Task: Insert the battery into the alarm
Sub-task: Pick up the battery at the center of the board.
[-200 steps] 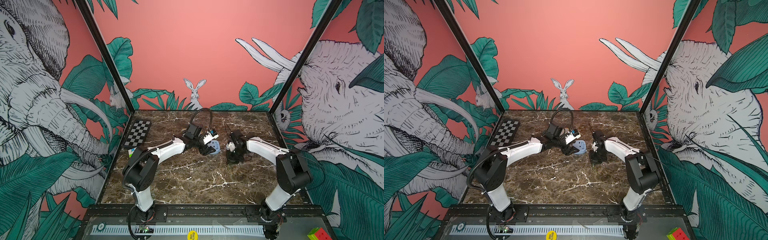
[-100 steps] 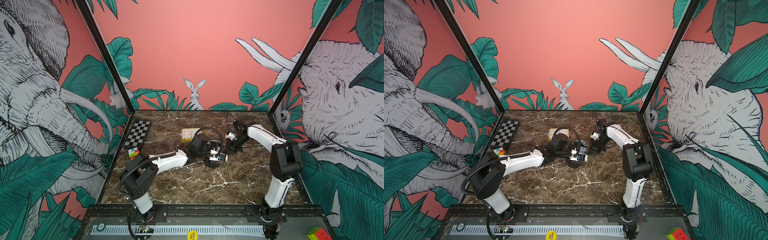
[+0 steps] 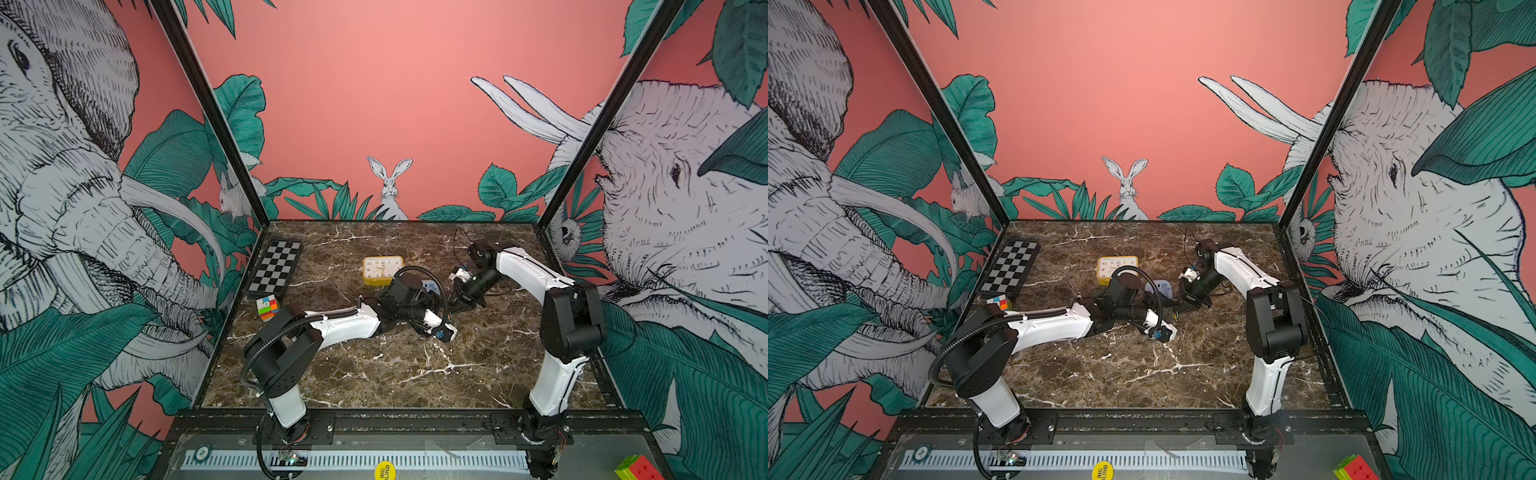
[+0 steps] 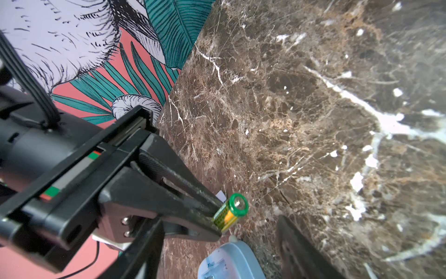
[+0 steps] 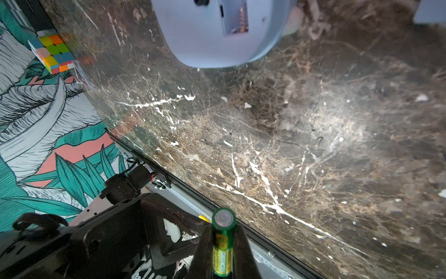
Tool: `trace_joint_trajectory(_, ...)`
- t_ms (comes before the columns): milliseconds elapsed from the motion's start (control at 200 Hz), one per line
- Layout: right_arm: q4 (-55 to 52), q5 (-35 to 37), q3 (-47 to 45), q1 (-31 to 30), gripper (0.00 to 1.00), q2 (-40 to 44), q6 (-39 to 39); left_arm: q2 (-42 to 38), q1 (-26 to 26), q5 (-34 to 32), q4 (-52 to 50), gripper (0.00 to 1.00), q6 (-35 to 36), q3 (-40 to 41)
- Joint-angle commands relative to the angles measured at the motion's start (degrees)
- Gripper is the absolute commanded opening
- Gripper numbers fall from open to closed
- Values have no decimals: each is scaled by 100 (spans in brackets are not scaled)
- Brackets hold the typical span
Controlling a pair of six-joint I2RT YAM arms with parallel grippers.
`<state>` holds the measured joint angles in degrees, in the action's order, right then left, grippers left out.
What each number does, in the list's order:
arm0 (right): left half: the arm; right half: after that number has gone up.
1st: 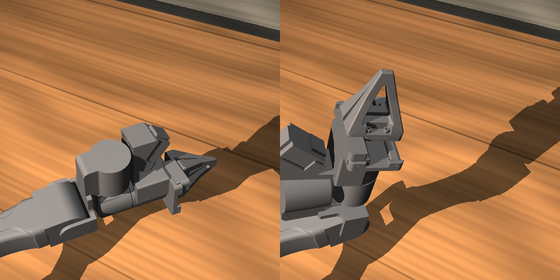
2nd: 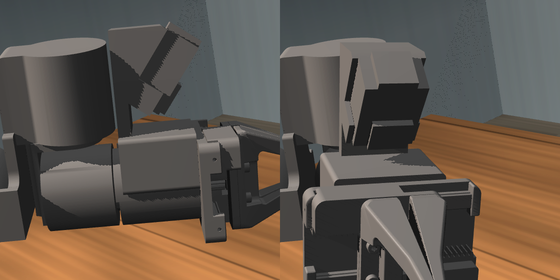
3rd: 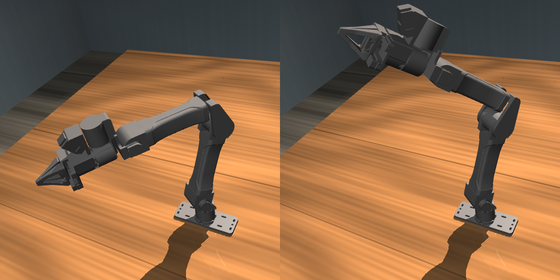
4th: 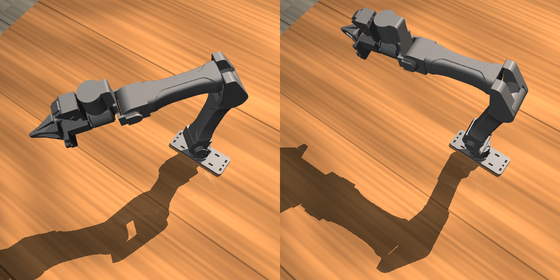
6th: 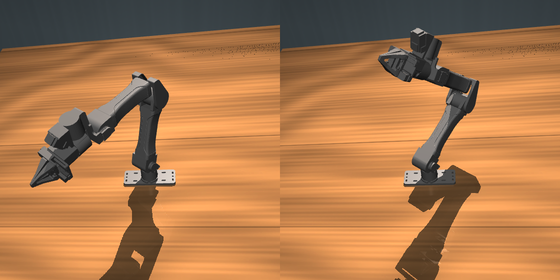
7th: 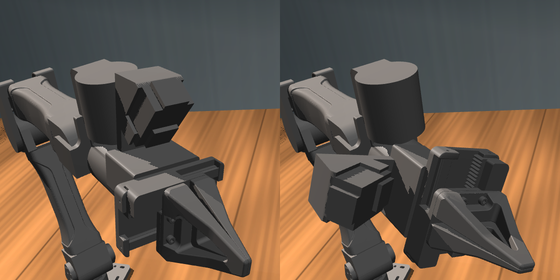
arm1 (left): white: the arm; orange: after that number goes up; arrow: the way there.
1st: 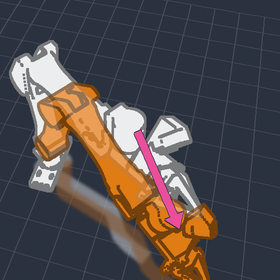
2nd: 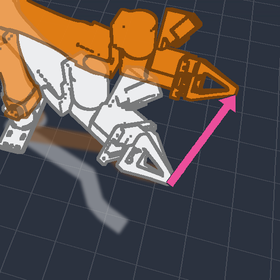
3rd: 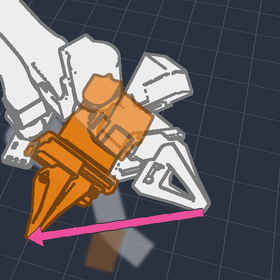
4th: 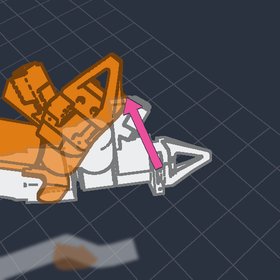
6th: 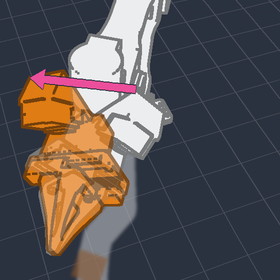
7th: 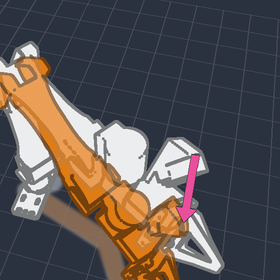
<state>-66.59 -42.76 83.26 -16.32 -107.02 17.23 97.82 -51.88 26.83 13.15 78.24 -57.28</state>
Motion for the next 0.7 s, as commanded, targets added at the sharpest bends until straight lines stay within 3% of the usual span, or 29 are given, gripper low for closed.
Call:
trace_joint_trajectory(0, -458, -198, 138, -3, 7, 56, -167, -31, -82, 142, -32, 69, 505, -50)
trace_joint_trajectory(150, -466, -223, 51, -4, 7, 145, -141, 73, -128, 173, -41, 67, 724, -125)
trace_joint_trajectory(385, -484, -353, -29, -3, 6, 169, -132, 203, -320, -66, 233, 56, 1057, -126)
trace_joint_trajectory(695, -522, -467, -56, 34, 6, 78, -190, 107, -525, -195, 408, 55, 1304, -20)
